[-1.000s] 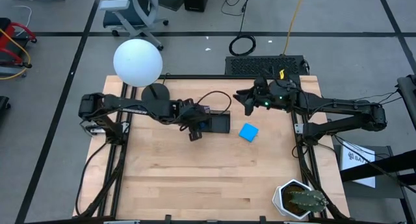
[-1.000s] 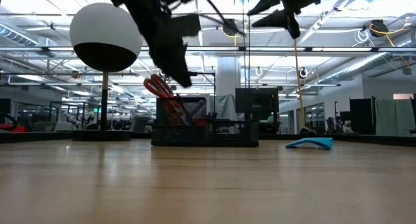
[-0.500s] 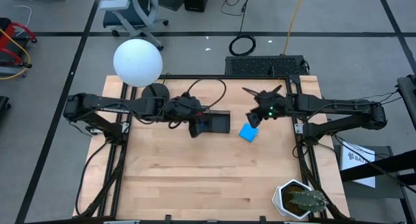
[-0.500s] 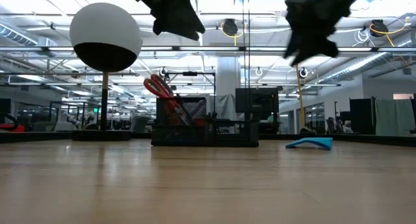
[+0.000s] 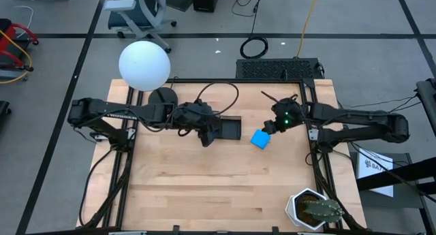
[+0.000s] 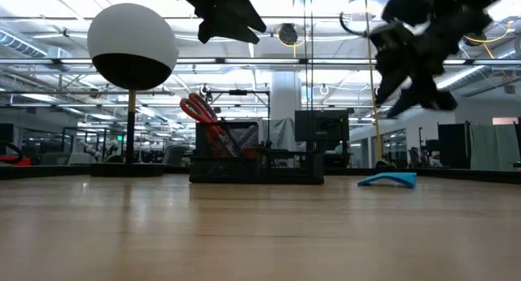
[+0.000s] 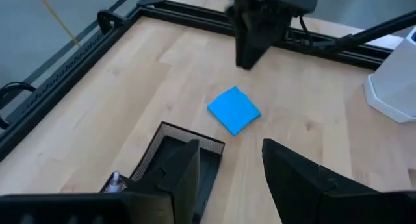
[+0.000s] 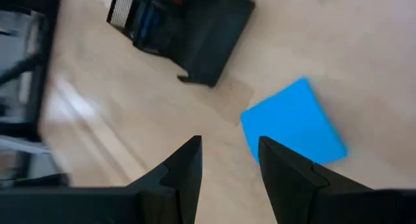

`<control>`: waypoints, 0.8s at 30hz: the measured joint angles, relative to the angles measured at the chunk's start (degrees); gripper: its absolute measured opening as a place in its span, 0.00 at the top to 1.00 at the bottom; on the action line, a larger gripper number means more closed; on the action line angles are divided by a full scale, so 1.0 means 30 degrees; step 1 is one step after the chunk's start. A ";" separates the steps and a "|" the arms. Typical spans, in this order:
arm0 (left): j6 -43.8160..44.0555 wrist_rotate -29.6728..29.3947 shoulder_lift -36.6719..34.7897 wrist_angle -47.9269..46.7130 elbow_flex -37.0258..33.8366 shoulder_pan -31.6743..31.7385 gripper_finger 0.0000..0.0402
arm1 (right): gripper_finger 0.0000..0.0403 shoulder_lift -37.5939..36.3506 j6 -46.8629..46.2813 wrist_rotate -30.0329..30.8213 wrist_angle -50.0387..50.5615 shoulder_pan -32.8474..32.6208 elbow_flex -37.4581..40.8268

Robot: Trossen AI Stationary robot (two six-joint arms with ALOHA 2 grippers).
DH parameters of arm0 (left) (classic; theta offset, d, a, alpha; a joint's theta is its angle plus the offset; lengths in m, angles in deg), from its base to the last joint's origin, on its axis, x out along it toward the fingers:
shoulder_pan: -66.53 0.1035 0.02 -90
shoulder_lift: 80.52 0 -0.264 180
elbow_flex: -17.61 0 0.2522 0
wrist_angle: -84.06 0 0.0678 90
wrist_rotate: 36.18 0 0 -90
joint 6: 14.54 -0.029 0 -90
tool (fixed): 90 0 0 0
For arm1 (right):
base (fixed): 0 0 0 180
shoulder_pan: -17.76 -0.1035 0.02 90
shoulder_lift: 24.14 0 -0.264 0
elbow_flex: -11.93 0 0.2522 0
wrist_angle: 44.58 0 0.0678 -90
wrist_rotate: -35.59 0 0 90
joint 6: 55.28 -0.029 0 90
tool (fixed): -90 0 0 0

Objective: Pick and place office supplies into organizer
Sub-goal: Put the blue sticky note into the black desk organizer

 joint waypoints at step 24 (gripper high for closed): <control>0.0553 -0.0065 0.0000 -0.0022 0.0000 0.0000 0.57 | 0.65 -0.3455 -0.3538 -0.0948 -0.6900 0.1775 0.8672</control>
